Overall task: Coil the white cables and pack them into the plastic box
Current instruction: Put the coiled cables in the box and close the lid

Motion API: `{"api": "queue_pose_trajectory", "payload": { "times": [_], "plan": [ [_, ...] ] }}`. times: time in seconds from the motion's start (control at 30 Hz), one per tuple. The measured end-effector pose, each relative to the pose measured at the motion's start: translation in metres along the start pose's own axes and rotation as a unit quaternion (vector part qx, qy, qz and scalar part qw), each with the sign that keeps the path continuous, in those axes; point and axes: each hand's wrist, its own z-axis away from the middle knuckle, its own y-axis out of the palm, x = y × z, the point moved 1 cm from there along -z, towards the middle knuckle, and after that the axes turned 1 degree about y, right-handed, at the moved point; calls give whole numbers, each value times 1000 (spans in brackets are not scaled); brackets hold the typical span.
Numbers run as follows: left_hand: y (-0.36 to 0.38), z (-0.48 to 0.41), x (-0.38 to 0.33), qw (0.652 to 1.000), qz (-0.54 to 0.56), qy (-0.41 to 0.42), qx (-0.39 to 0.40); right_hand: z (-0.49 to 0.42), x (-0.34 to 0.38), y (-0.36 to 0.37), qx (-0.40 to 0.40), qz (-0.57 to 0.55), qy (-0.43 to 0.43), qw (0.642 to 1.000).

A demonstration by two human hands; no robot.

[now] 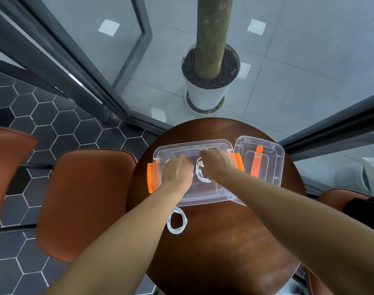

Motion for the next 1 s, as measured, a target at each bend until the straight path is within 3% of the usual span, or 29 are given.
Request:
{"api": "queue_pose_trajectory", "payload": {
  "times": [0.17,0.5,1.0],
  "plan": [
    [-13,21,1,997,8,41,-71,14,3,-5,-33,-7,-4,999],
    [-36,86,21,988,14,-7,-152,59,13,-14,-75,-27,-15,997],
    [13,176,62,986,64,-91,-126,121,66,6,-106,-75,-65,989]
  ]
}}
